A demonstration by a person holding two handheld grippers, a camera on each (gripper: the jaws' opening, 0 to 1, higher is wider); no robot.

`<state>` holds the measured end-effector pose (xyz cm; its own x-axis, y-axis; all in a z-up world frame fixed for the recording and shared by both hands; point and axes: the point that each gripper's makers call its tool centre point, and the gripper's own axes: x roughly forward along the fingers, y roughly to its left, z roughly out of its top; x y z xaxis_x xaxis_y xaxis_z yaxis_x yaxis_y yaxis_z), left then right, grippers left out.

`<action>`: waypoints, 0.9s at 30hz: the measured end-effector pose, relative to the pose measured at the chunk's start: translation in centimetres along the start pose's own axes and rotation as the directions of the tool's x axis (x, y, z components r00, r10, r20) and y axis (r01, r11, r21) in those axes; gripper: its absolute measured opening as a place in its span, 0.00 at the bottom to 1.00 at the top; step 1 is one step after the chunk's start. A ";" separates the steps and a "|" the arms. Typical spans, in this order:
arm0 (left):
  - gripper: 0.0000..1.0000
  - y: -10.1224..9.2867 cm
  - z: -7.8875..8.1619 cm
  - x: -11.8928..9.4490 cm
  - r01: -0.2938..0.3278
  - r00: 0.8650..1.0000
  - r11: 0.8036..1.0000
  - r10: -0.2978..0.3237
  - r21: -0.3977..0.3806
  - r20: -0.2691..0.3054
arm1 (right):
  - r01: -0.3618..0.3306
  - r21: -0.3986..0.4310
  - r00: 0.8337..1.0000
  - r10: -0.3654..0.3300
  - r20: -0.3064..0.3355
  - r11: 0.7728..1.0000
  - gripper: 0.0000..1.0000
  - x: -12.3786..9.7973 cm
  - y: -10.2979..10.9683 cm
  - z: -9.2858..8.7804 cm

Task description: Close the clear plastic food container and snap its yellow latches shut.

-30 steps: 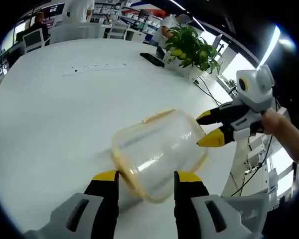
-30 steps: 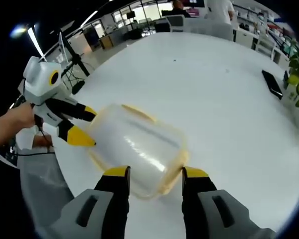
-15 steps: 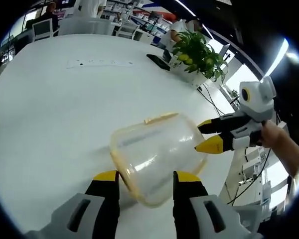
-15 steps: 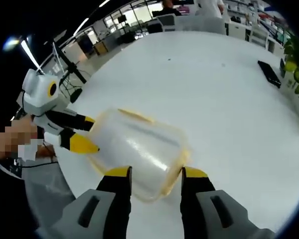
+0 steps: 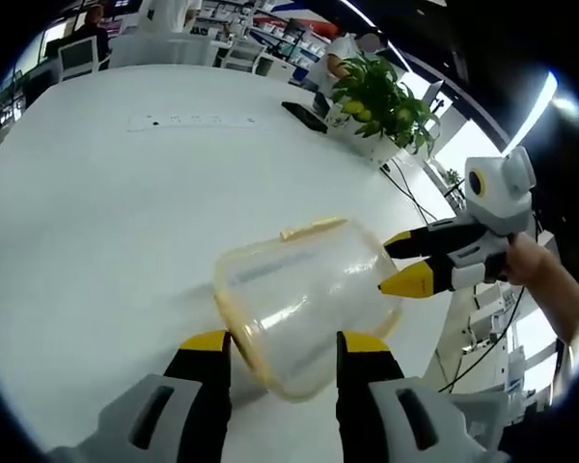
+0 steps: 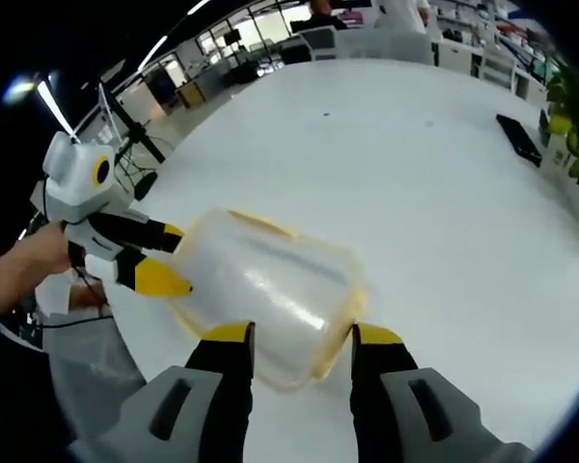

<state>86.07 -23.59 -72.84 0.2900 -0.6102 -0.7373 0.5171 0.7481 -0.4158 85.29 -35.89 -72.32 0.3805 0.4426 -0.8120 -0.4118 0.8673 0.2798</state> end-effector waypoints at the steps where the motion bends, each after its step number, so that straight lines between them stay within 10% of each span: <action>1: 0.37 0.1 -0.1 -0.1 0.000 1.000 1.000 0.000 0.000 -0.001 | 0.000 0.000 1.000 0.000 0.000 1.000 0.36 0.0 0.1 0.0; 27: 0.37 3.2 -2.5 -3.4 -0.011 1.000 1.000 0.011 -0.014 -0.024 | -0.009 -0.006 1.000 0.009 -0.014 1.000 0.37 1.8 5.0 0.2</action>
<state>84.75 -18.51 -73.02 0.2762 -0.5959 -0.7541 0.5023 0.7584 -0.4154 84.09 -30.68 -72.32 0.3649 0.4472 -0.8166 -0.4204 0.8617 0.2841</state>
